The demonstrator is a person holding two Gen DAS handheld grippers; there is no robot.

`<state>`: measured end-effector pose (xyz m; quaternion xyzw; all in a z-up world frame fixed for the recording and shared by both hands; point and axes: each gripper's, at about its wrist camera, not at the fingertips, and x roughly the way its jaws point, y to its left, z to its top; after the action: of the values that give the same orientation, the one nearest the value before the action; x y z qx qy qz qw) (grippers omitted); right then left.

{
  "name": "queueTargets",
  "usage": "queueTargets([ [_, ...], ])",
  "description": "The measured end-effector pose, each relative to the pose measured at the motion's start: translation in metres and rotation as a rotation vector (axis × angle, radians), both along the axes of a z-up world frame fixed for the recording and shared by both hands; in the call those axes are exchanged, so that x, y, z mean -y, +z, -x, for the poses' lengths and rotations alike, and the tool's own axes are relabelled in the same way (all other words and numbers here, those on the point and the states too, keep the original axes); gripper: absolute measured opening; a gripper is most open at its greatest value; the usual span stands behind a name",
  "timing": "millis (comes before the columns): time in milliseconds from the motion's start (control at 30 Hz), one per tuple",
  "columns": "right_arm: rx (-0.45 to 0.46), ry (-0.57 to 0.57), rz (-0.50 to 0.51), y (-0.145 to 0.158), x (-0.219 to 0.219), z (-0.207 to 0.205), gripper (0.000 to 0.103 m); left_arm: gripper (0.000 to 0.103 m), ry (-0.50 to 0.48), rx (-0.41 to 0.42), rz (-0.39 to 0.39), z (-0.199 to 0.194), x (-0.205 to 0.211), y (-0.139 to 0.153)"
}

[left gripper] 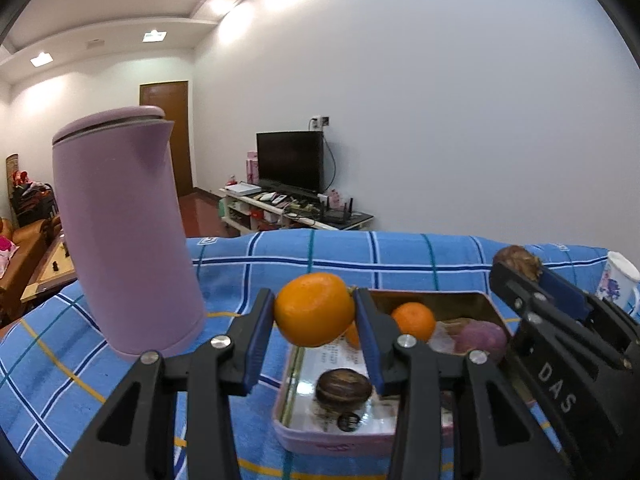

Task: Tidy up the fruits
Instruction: 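Carry the orange and brown fruit over the tin box with both grippers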

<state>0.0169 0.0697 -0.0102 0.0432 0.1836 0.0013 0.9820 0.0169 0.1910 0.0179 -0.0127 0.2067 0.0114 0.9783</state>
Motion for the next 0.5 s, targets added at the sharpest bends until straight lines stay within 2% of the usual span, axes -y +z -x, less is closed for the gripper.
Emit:
queueTargets([
  [200,-0.021,0.000,-0.002,-0.008,0.005,-0.009,0.043,0.043,0.016,-0.027,-0.017,-0.011,0.000,-0.010],
  [367,0.012,-0.014,0.065,-0.009,0.005,-0.009,0.043,0.043,0.016,-0.038,-0.029,-0.014,0.002,-0.015],
  [500,0.007,-0.015,0.063,-0.010,0.006,-0.010,0.043,0.043,0.008,-0.051,-0.037,-0.015,0.008,-0.018],
])
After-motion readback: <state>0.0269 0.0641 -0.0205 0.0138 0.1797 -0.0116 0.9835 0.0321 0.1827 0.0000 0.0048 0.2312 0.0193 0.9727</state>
